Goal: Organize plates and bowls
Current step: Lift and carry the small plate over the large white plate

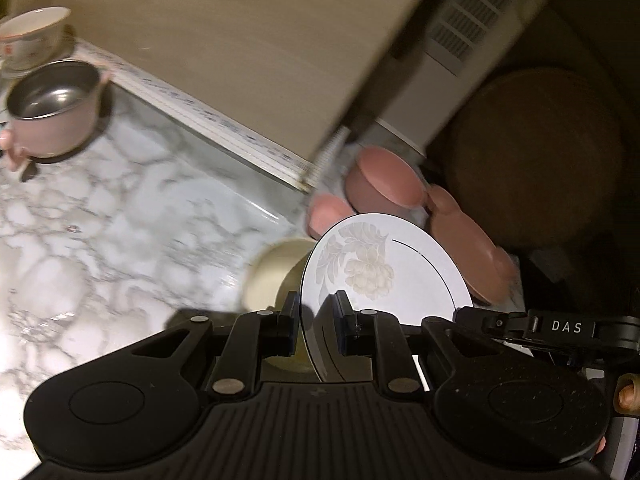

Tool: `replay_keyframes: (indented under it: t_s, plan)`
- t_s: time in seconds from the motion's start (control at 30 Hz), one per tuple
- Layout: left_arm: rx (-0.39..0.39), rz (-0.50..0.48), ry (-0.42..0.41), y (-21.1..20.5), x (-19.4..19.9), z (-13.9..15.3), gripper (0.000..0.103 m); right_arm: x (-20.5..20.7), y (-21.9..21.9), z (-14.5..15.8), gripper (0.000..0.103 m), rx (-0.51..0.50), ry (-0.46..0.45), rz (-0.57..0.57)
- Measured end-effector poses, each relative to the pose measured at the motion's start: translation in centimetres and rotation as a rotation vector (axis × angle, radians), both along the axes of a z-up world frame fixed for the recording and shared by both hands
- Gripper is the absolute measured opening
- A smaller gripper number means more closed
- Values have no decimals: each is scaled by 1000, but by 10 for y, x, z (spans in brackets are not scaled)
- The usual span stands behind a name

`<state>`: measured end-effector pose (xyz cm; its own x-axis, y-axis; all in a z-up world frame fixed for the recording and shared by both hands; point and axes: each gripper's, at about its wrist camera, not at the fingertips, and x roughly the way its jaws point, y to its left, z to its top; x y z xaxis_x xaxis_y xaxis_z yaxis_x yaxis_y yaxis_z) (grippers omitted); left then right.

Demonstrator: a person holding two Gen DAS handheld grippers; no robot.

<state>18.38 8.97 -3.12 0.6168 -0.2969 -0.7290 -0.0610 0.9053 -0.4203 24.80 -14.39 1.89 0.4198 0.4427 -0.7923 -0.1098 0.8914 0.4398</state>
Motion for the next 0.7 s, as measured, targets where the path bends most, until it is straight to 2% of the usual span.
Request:
replay_keyframes:
  t_s: [0.23,0.7]
  plan:
    - [-1,-92,7,-52,-4,-3,17,-28,-50,0,8,-8,-3,-88]
    - [22,-308,53,-185,-1,-19,17,-73,-176,-8,8,-29,20,-285]
